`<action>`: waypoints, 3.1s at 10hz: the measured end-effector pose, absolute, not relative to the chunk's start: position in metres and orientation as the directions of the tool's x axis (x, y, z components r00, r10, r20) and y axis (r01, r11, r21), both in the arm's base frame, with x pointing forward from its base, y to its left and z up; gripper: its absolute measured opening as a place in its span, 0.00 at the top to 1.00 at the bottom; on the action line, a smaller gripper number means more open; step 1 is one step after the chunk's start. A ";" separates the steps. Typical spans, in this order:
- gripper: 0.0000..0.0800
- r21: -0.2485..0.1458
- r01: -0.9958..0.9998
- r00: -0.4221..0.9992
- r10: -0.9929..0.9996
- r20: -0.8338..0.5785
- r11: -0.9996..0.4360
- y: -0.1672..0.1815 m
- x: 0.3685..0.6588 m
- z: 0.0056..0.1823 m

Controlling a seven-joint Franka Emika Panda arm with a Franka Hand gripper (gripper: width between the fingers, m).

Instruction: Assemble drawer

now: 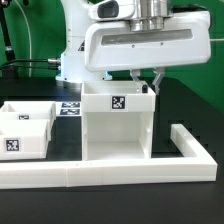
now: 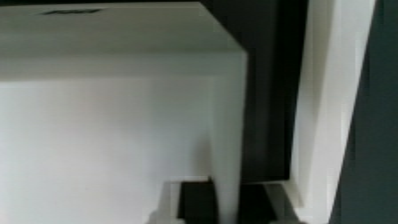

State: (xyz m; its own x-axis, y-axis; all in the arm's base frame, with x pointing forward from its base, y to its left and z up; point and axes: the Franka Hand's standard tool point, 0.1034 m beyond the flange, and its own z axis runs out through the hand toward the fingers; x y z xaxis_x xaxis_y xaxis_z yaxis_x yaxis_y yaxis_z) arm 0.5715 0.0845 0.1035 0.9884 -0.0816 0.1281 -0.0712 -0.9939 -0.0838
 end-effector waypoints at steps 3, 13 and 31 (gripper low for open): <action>0.95 -0.091 -0.094 0.985 -0.106 0.138 -0.991 0.088 0.576 0.106; 0.94 -0.234 -0.679 0.700 -0.710 0.076 -0.695 0.101 0.598 0.107; 0.93 -0.234 -0.967 0.132 -0.985 -0.108 -0.104 0.099 0.631 0.105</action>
Offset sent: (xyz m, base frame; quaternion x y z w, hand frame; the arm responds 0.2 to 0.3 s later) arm 0.0000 0.0000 0.0000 0.0000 0.0000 0.1296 0.9916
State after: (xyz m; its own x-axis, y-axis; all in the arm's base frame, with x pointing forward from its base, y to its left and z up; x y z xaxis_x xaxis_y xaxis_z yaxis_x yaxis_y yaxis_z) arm 0.6305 0.0986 0.1049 0.1322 -0.9853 -0.1084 -0.9667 -0.1039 -0.2340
